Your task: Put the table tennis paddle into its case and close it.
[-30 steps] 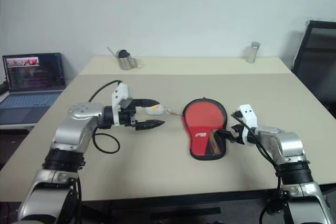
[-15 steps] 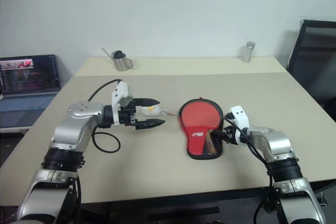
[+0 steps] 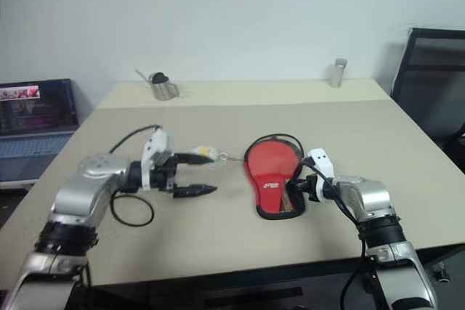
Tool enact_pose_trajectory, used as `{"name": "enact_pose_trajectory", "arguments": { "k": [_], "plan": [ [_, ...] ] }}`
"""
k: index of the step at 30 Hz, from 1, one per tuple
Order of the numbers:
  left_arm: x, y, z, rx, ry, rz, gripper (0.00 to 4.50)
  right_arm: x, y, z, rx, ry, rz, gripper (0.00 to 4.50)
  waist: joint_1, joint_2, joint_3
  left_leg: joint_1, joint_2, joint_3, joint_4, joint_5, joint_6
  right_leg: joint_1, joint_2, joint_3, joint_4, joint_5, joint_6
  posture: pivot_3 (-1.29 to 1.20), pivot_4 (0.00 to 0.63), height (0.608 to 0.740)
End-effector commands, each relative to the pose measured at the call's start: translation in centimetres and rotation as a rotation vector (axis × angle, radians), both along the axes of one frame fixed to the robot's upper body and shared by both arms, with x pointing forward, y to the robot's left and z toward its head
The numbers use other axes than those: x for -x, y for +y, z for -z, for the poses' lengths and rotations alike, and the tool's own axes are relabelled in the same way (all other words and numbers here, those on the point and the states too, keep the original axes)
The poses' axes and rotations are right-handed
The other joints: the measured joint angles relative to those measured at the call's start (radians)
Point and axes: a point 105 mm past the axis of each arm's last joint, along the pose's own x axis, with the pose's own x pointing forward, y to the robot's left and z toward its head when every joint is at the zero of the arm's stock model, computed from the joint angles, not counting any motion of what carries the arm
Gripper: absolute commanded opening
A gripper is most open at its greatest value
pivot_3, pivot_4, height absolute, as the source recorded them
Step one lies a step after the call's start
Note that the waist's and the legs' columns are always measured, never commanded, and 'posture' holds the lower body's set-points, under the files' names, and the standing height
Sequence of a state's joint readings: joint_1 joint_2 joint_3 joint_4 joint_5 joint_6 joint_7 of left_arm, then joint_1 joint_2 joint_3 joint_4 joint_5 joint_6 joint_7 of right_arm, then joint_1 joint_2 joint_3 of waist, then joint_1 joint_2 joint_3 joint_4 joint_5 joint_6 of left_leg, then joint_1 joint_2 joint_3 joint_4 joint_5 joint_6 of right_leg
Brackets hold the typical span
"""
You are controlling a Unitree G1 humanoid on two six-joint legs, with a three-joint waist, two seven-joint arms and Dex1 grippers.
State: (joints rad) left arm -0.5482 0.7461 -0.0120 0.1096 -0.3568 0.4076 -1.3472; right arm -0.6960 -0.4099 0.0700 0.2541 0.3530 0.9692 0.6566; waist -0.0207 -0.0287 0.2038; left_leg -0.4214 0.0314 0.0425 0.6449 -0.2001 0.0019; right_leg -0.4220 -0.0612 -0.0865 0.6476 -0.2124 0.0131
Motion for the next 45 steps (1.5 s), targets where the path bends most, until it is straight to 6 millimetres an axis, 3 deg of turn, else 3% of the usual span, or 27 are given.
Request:
{"name": "enact_pose_trajectory", "arguments": {
  "k": [1, 8, 16, 23, 30, 42, 45],
  "plan": [
    [1.4, 0.2, -1.1, 0.003, -0.022, 0.052, 4.50, 1.3, 3.1, -0.2, -0.030, 0.015, -0.112, 0.05, -0.001, 0.000, 0.000, 0.000, 0.000, 0.000, 0.000, 0.000, 0.000, 0.000, 0.000, 0.000, 0.000, 0.000, 0.000, 0.00, 0.150, 0.740],
    [2.3, 0.6, -0.9, -0.007, -0.013, 0.070, 4.50, 3.4, 6.1, -0.4, -0.048, 0.021, -0.225, 0.05, -0.010, 0.000, 0.000, 0.000, 0.001, 0.000, 0.000, 0.000, 0.000, -0.001, 0.001, 0.001, 0.000, 0.000, 0.000, 0.00, 0.150, 0.740],
    [3.0, 0.6, -1.0, -0.017, -0.004, 0.086, 4.50, 6.7, 7.9, 0.3, -0.083, 0.078, -0.279, 0.05, -0.010, 0.000, 0.000, 0.000, 0.001, 0.001, -0.001, -0.002, -0.002, -0.001, 0.001, 0.001, -0.001, -0.002, -0.002, 0.00, 0.150, 0.740],
    [3.5, 0.2, -1.0, -0.032, -0.018, 0.116, 4.50, 9.6, 8.6, 1.3, -0.108, 0.142, -0.255, 0.05, -0.008, 0.000, 0.000, 0.000, 0.002, 0.000, -0.001, -0.003, -0.004, -0.001, 0.001, 0.001, -0.001, -0.003, -0.004, 0.00, 0.150, 0.740],
    [3.6, -0.1, -1.2, -0.032, -0.008, 0.143, 4.50, 11.4, 7.3, 2.0, -0.117, 0.191, -0.180, 0.05, -0.004, 0.000, 0.000, -0.001, 0.002, -0.001, -0.001, -0.003, -0.005, -0.001, 0.001, 0.000, -0.002, -0.003, -0.005, 0.00, 0.150, 0.740],
    [3.1, -0.7, -1.1, -0.032, -0.019, 0.152, 4.50, 10.1, 6.4, 2.4, -0.097, 0.179, -0.075, 0.05, -0.002, -0.001, -0.001, -0.001, 0.002, -0.002, -0.001, -0.004, -0.006, -0.001, 0.002, -0.002, -0.002, -0.004, -0.005, 0.00, 0.150, 0.740],
    [3.1, -0.7, -1.1, -0.027, -0.021, 0.139, 4.50, 9.7, 5.8, 2.3, -0.091, 0.168, -0.040, 0.69, -0.002, -0.001, -0.001, -0.001, 0.002, -0.003, -0.001, -0.004, -0.005, -0.001, 0.002, -0.003, -0.002, -0.004, -0.005, 0.00, 0.150, 0.740]
  ]
}}
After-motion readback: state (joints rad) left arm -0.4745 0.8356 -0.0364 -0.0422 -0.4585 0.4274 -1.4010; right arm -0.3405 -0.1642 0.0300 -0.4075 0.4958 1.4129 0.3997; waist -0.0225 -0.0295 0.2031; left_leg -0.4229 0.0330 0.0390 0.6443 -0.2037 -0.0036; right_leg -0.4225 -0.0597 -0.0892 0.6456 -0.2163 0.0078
